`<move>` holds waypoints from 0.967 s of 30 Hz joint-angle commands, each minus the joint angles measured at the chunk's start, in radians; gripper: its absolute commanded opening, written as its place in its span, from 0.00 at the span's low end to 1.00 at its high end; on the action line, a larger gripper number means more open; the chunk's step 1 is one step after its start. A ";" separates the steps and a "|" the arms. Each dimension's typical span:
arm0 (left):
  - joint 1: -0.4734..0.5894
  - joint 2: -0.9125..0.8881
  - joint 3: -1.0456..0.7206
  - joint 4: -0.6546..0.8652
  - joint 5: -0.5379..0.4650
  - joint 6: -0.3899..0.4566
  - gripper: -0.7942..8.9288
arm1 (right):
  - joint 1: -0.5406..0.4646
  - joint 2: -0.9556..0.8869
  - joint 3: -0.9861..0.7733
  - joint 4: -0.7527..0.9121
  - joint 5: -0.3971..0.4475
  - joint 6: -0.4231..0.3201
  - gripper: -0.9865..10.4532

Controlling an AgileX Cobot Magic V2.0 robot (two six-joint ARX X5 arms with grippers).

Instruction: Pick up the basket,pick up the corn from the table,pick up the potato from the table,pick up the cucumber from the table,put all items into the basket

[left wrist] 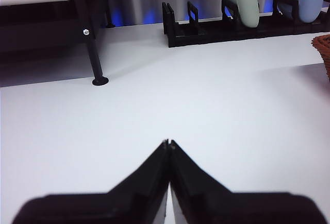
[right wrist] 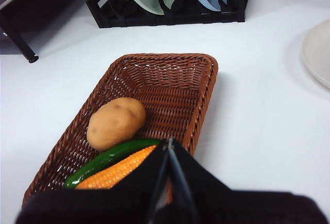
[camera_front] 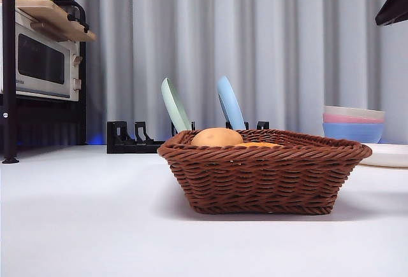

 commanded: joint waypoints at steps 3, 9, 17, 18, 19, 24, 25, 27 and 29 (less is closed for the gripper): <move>0.003 -0.003 -0.016 0.004 -0.002 -0.006 0.08 | 0.000 -0.001 -0.007 0.008 0.003 0.001 0.09; 0.003 -0.003 -0.016 0.005 -0.002 -0.006 0.08 | -0.045 -0.078 -0.037 0.014 0.026 -0.214 0.09; 0.003 -0.003 -0.016 0.005 -0.002 -0.006 0.08 | -0.235 -0.352 -0.238 0.050 -0.056 -0.241 0.09; 0.003 -0.003 -0.016 0.005 -0.002 -0.006 0.08 | -0.261 -0.388 -0.271 0.053 -0.057 -0.241 0.09; 0.003 -0.003 -0.016 0.005 -0.002 -0.006 0.08 | -0.283 -0.423 -0.304 0.058 -0.058 -0.240 0.09; 0.003 -0.003 -0.016 0.005 -0.002 -0.006 0.08 | -0.341 -0.557 -0.457 0.130 -0.058 -0.235 0.09; 0.003 -0.003 -0.016 0.005 -0.002 -0.006 0.08 | -0.344 -0.575 -0.480 0.143 -0.058 -0.229 0.09; 0.003 -0.003 -0.016 0.005 -0.002 -0.006 0.08 | -0.346 -0.608 -0.519 0.151 -0.058 -0.220 0.09; 0.003 -0.003 -0.016 0.004 -0.002 -0.006 0.08 | -0.346 -0.636 -0.553 0.151 -0.058 -0.218 0.09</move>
